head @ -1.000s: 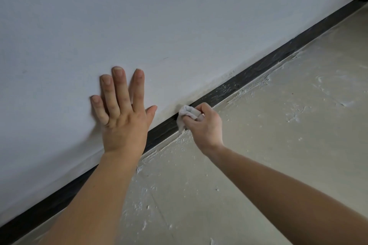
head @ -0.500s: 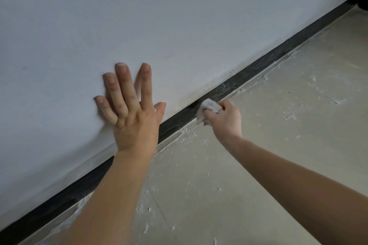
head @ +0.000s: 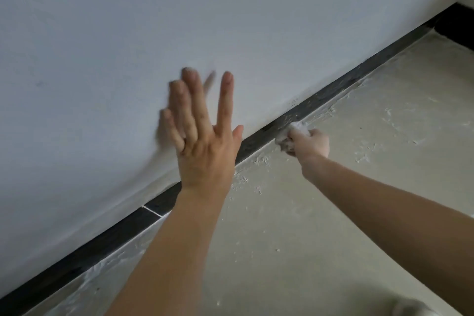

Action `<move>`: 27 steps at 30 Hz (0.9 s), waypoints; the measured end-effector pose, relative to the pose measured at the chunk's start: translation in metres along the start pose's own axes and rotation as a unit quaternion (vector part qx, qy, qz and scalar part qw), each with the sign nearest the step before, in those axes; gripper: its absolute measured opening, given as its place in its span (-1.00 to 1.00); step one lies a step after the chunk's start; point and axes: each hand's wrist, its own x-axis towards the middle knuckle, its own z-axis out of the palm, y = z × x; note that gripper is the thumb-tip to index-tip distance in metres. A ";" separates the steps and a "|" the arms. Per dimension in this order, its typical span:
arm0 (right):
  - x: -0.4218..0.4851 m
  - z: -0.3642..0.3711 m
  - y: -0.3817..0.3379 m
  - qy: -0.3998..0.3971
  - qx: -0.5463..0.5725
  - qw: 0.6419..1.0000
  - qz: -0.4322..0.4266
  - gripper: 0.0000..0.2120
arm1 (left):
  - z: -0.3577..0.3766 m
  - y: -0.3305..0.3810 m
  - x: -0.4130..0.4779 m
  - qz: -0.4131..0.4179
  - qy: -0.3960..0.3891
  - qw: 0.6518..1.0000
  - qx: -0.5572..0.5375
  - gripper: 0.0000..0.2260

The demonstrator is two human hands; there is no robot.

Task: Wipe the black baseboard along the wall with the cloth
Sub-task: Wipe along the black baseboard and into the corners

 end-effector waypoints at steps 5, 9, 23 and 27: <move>-0.026 0.013 0.034 -0.163 -0.053 0.985 0.026 -0.88 | -0.002 0.033 0.032 0.040 0.002 0.997 -0.070 -0.09; -0.021 0.034 0.037 -0.245 -0.044 0.968 0.021 -0.88 | 0.005 0.055 0.050 0.046 0.021 0.999 -0.007 -0.08; 0.078 -0.018 0.011 -0.222 -0.008 0.975 0.009 -0.89 | 0.036 0.081 0.057 -0.030 0.019 0.993 0.113 0.04; 0.081 -0.033 0.012 -0.239 0.002 0.971 0.026 -0.88 | 0.028 0.090 0.059 -0.057 -0.005 0.990 0.132 0.06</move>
